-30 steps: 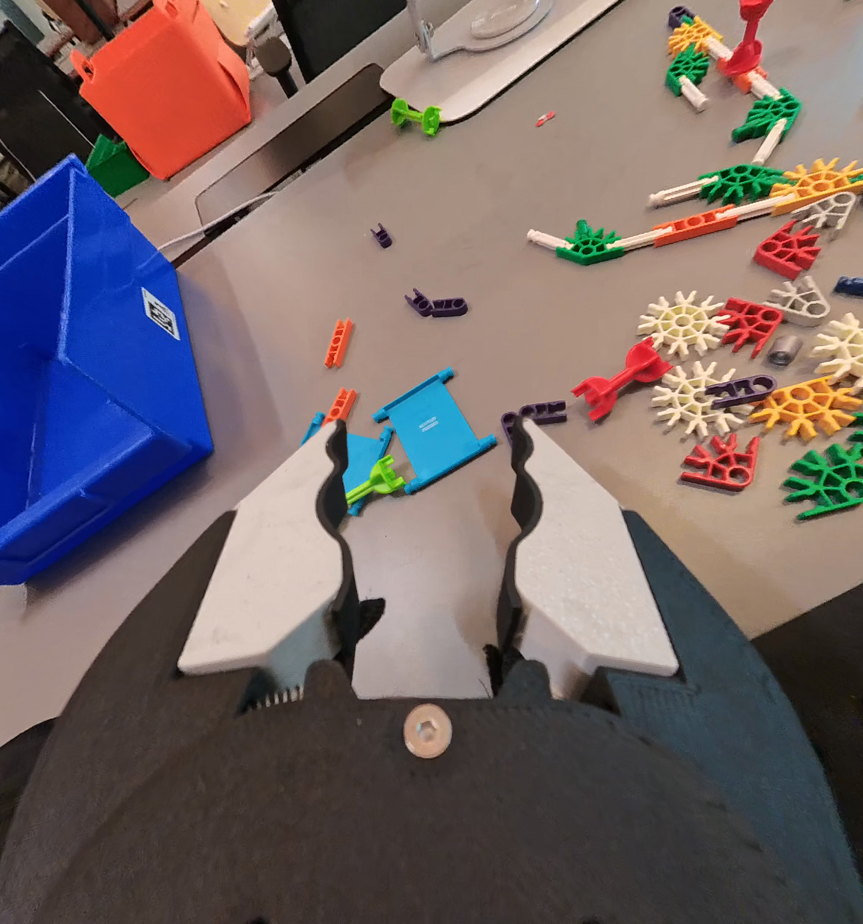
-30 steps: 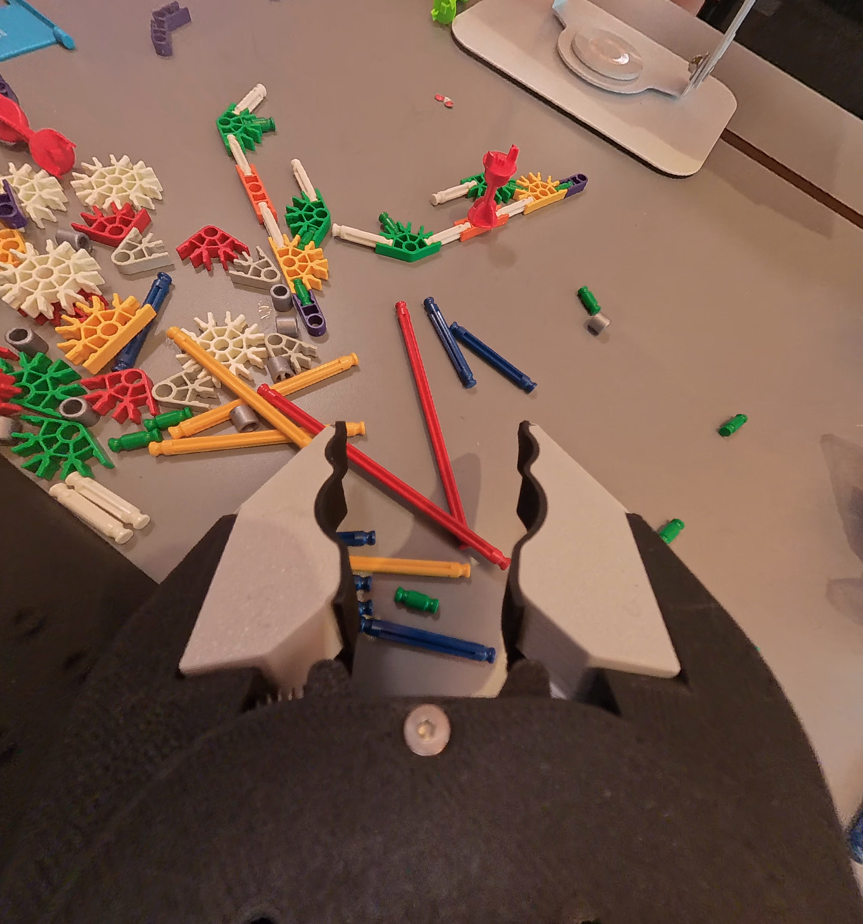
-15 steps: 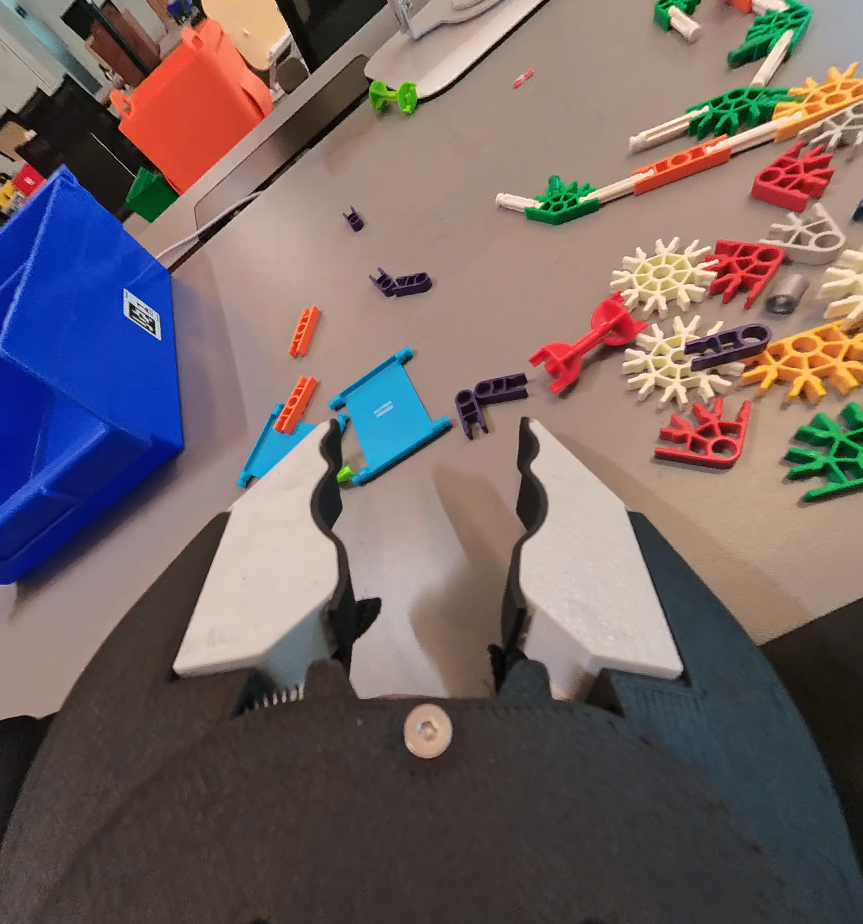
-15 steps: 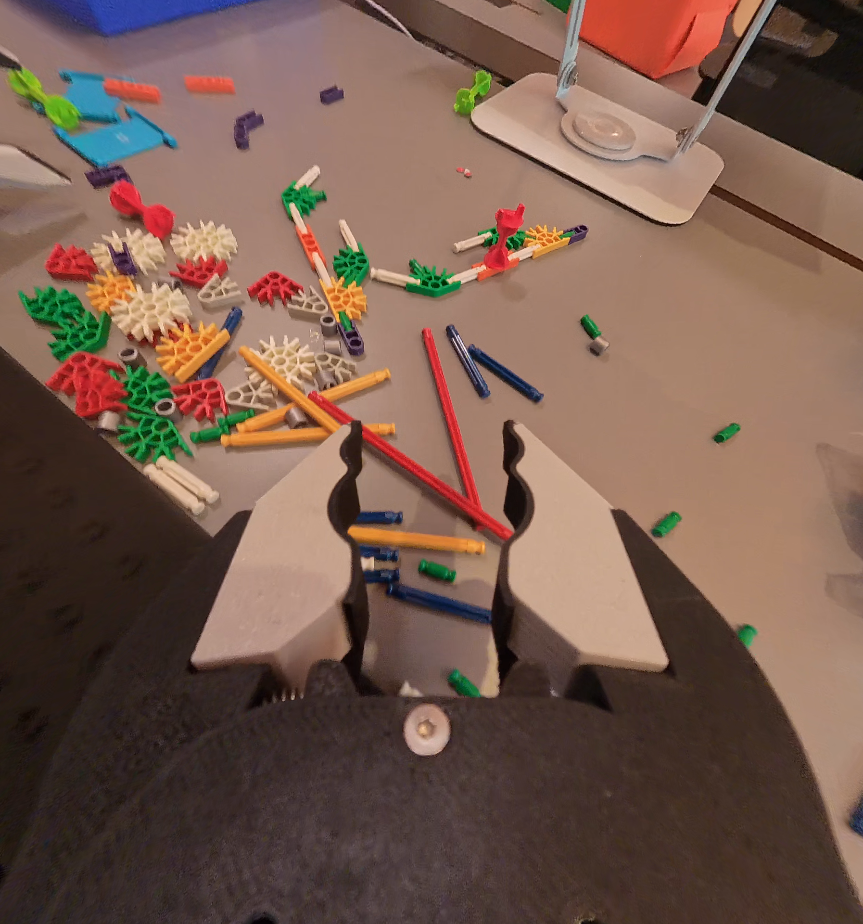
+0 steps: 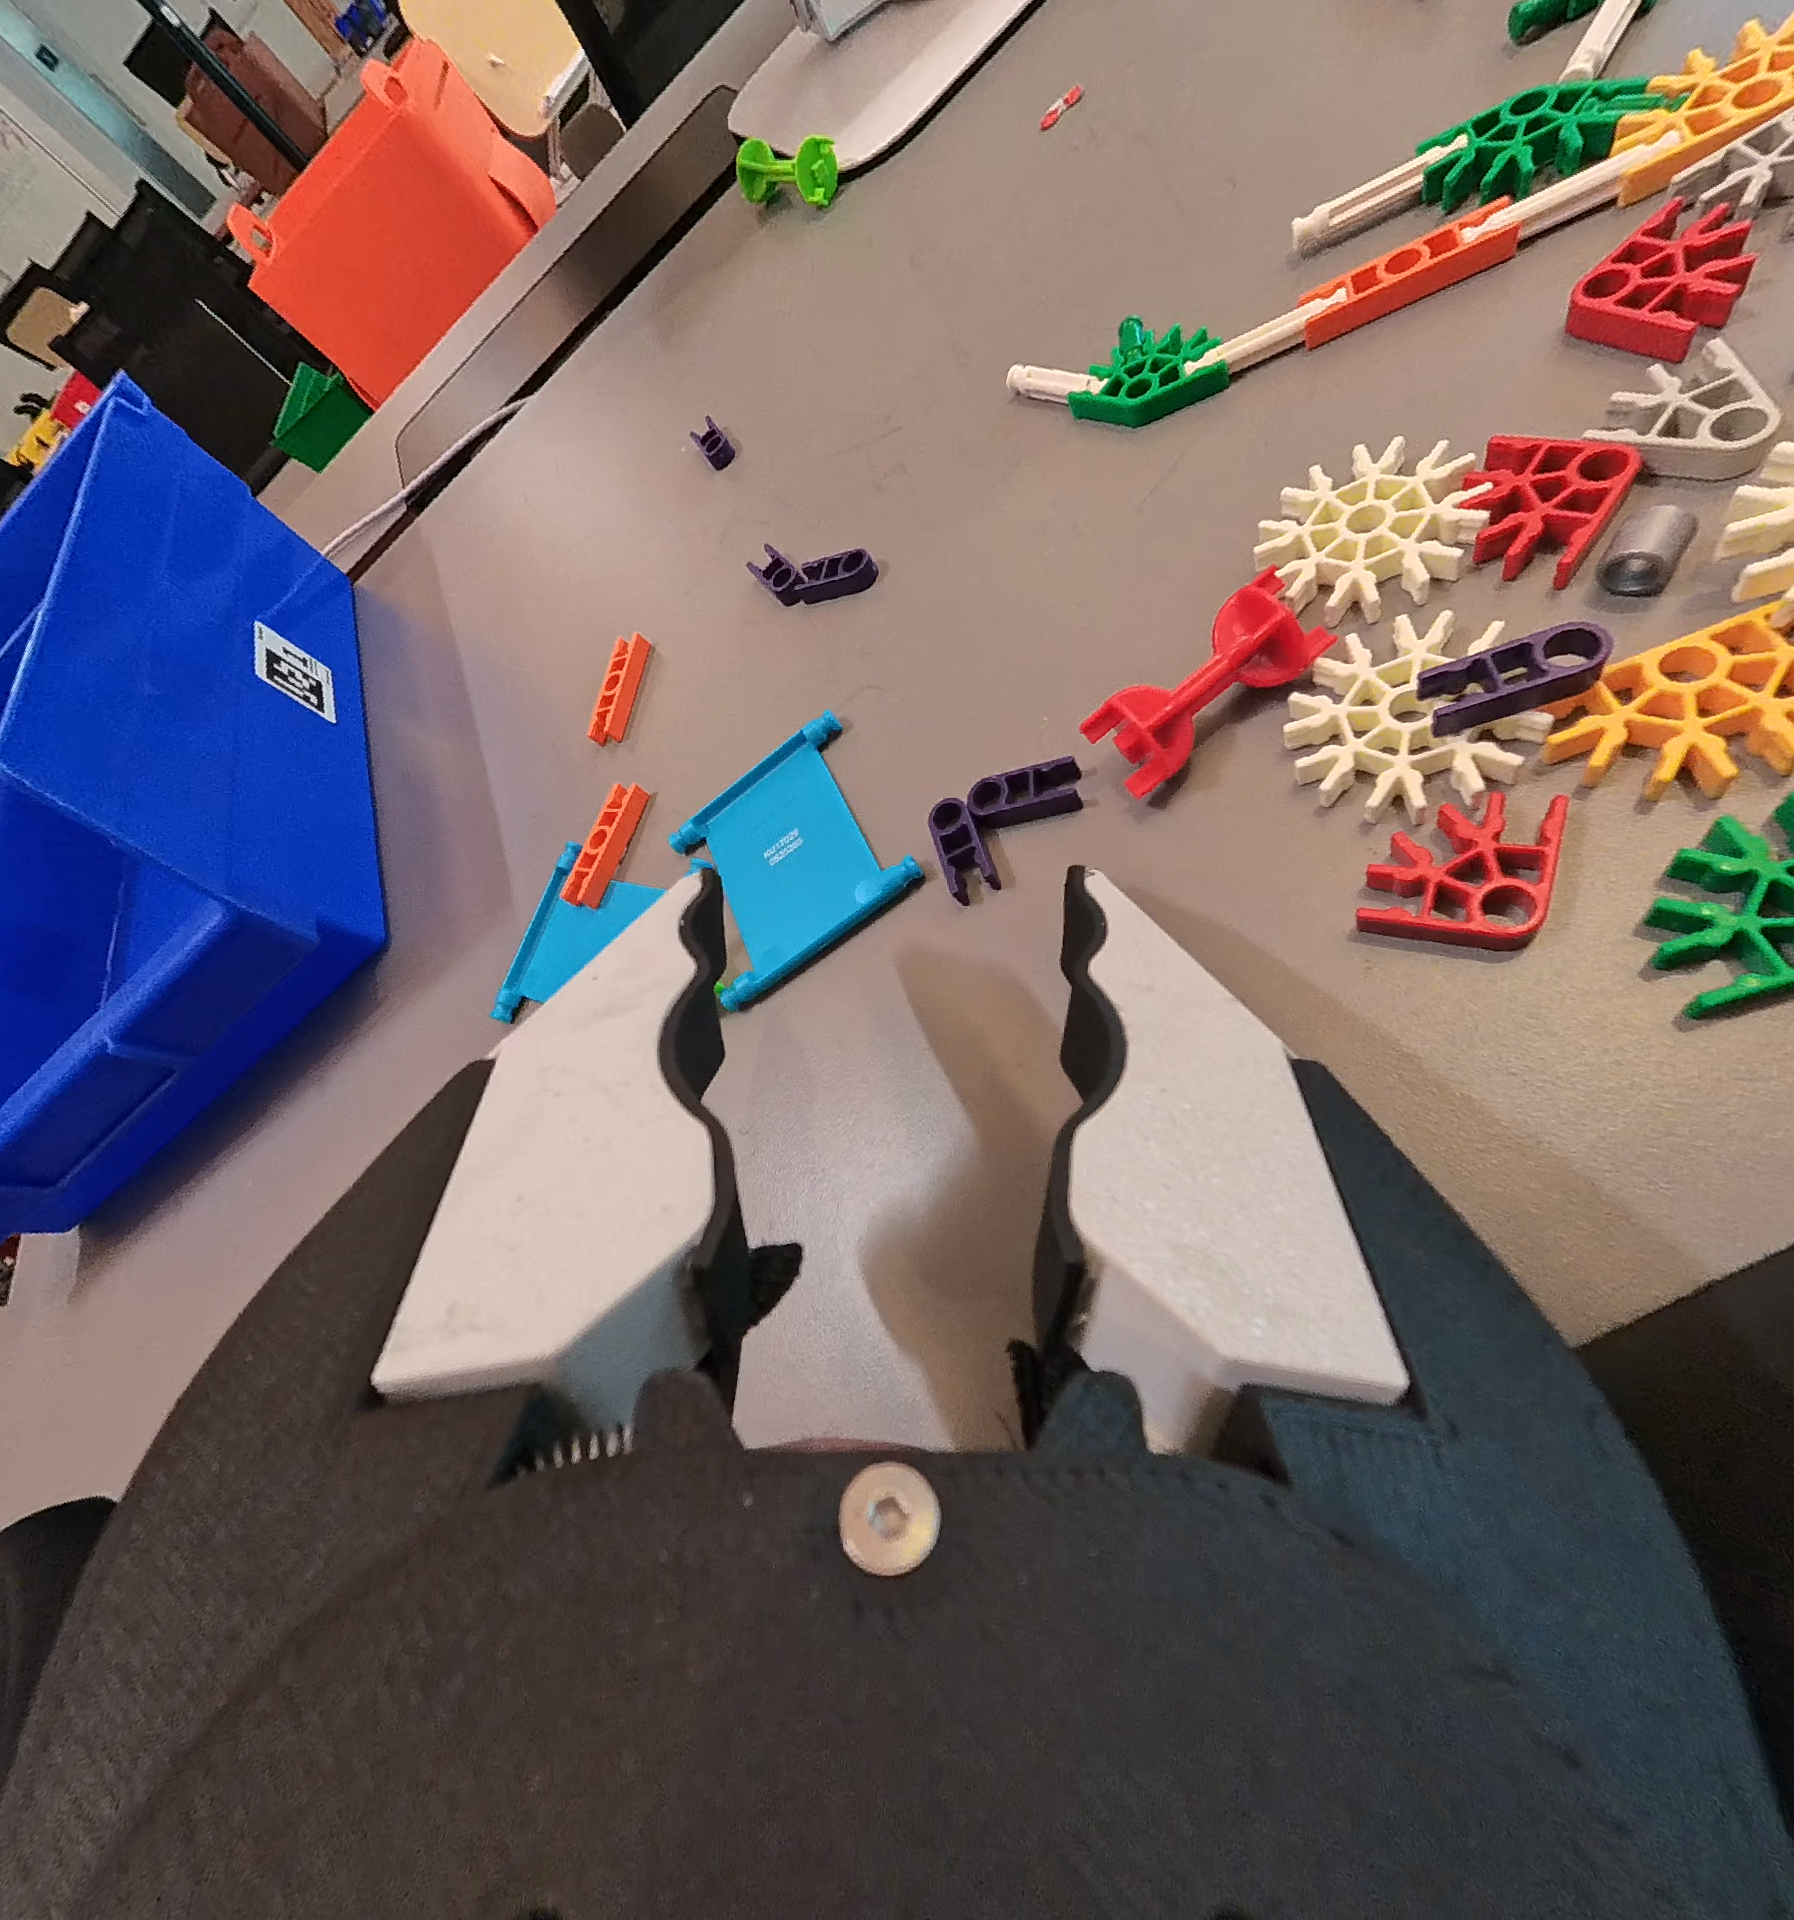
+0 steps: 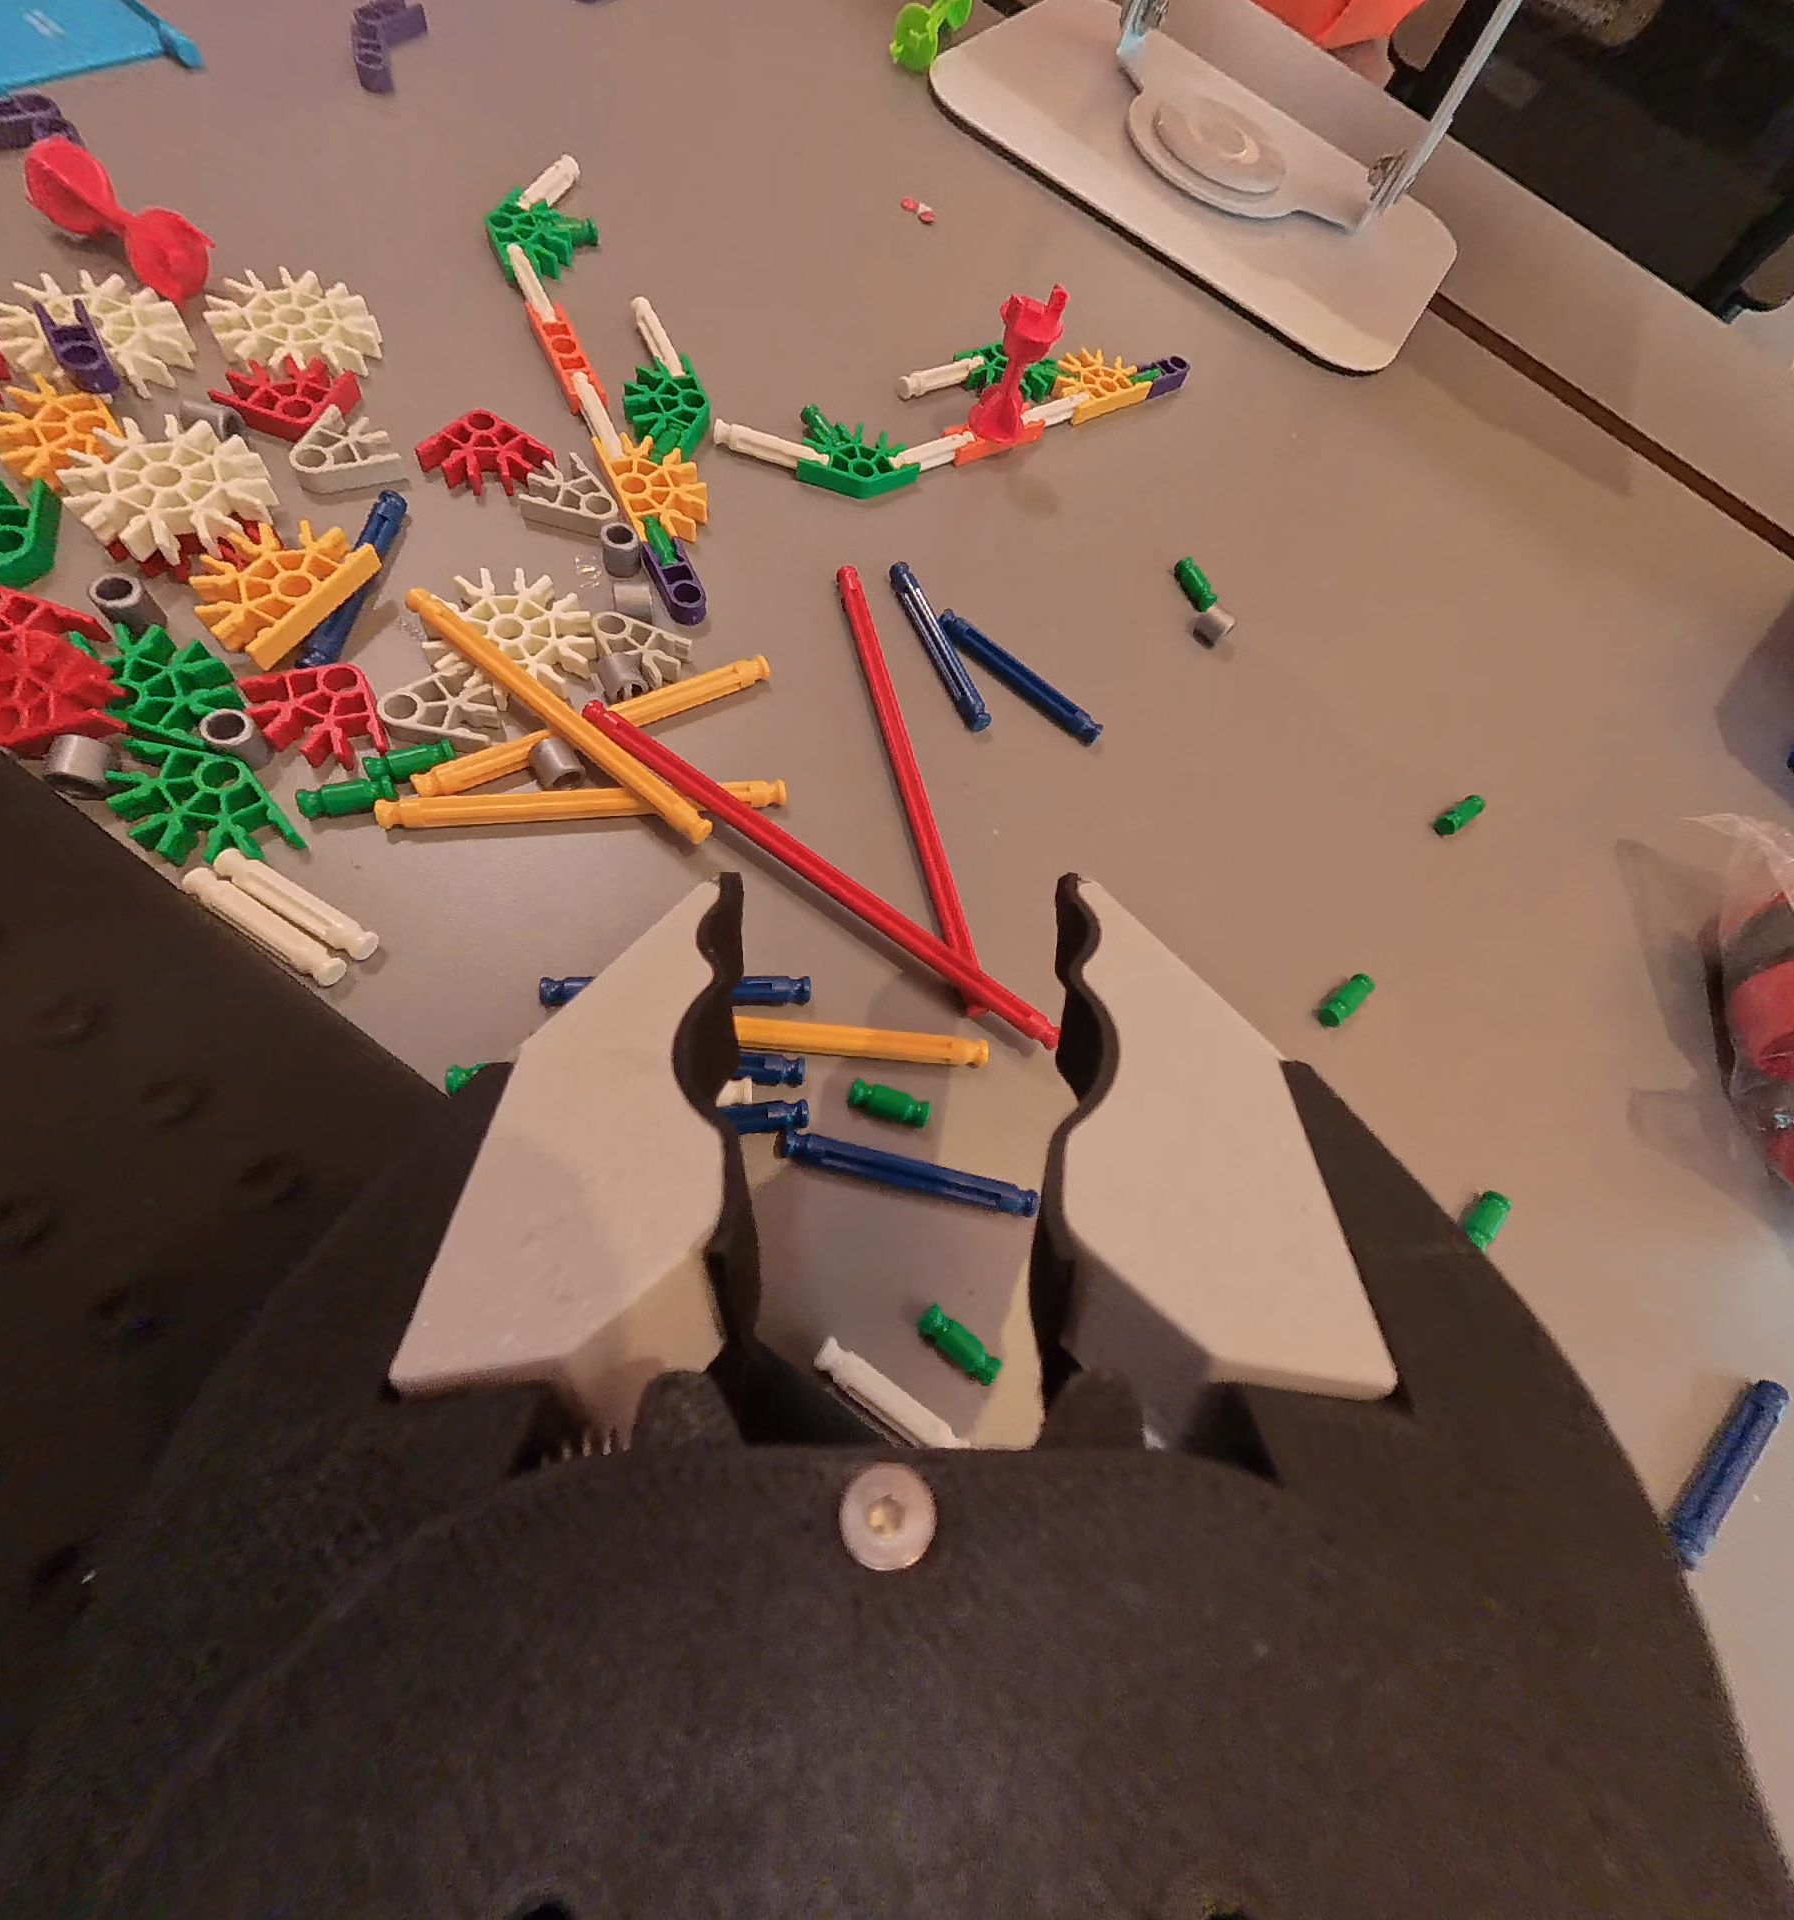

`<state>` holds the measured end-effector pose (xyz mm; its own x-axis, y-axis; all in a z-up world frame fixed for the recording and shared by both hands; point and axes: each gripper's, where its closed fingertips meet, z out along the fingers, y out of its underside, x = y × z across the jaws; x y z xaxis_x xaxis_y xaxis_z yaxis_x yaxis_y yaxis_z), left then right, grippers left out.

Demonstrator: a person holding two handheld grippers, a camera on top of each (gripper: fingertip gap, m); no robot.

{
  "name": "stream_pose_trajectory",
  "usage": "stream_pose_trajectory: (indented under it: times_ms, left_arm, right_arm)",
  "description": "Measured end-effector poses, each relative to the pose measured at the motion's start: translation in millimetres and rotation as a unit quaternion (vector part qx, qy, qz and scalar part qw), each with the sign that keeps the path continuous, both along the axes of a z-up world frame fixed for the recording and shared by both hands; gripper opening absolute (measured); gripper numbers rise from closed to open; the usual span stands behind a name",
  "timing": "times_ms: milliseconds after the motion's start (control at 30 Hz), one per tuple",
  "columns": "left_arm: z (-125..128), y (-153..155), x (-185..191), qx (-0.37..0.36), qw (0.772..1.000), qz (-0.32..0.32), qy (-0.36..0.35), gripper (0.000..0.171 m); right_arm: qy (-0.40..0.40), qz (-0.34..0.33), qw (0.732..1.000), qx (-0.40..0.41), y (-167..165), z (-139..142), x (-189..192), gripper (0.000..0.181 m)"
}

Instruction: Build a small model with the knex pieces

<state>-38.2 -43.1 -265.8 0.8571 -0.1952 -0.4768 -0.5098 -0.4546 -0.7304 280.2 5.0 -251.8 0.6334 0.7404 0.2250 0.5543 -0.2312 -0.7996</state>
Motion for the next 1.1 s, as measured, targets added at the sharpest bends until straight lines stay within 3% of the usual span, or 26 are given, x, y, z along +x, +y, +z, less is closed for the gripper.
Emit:
stream_pose_trajectory:
  times_ms: [400,600,867,967,1100]
  left_arm:
    - [1.3,-0.3,0.8,0.005,1.0,-0.002,0.005,0.062]
    - [0.4,-0.4,-1.3,0.002,1.0,0.003,0.005,0.063]
    - [-0.1,0.2,-4.4,0.001,1.0,0.014,0.01,0.062]
    - [0.2,1.3,-10.9,-0.01,0.999,0.039,0.012,0.072]
    - [19.4,17.0,-4.8,0.019,0.998,0.061,0.008,0.073]
  right_arm:
    - [0.0,0.0,1.0,-0.003,0.3,-0.6,-0.2,0.058]
    - [0.021,0.01,0.999,-0.023,-0.1,4.0,-1.7,0.068]
    - [0.055,-0.039,0.998,0.006,49.0,17.0,40.2,0.071]
    - [0.048,-0.024,0.999,0.0,50.9,12.2,37.6,0.072]
    - [0.033,0.004,0.999,-0.005,45.8,5.9,31.2,0.072]
